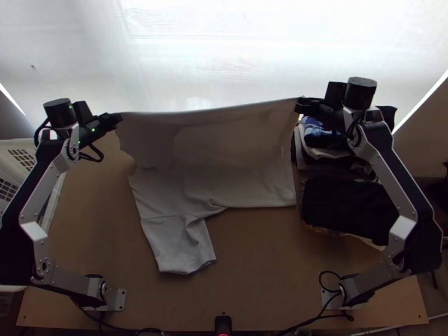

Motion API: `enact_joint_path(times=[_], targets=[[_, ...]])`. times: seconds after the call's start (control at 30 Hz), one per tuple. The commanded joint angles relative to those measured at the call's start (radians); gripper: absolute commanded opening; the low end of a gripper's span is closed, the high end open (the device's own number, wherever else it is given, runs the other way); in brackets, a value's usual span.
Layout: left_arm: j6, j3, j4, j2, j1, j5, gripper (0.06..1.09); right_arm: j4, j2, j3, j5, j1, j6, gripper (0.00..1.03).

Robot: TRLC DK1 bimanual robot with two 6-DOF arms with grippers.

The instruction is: Fold the t-shirt

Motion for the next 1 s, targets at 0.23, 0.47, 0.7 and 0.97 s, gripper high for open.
enact_joint_path(times=[0.23,0.47,0.7,0.97], targets=[[-0.085,0.189,0.233,0.307,-0.036,-0.097,0.09,0.118,0.294,0.176,0.057,-0.04,-0.007,0.03],[-0.078,0.303,0.235,0.442,-0.045,-0.146,0.09,0.118,0.398,0.248,0.064,-0.038,-0.026,0.03],[-0.066,0.347,0.232,0.528,-0.053,-0.151,0.09,0.116,0.495,0.285,0.07,-0.029,-0.041,0.03],[-0.02,0.35,0.212,0.59,-0.068,-0.151,0.09,0.115,0.576,0.294,0.07,-0.017,-0.053,0.03]])
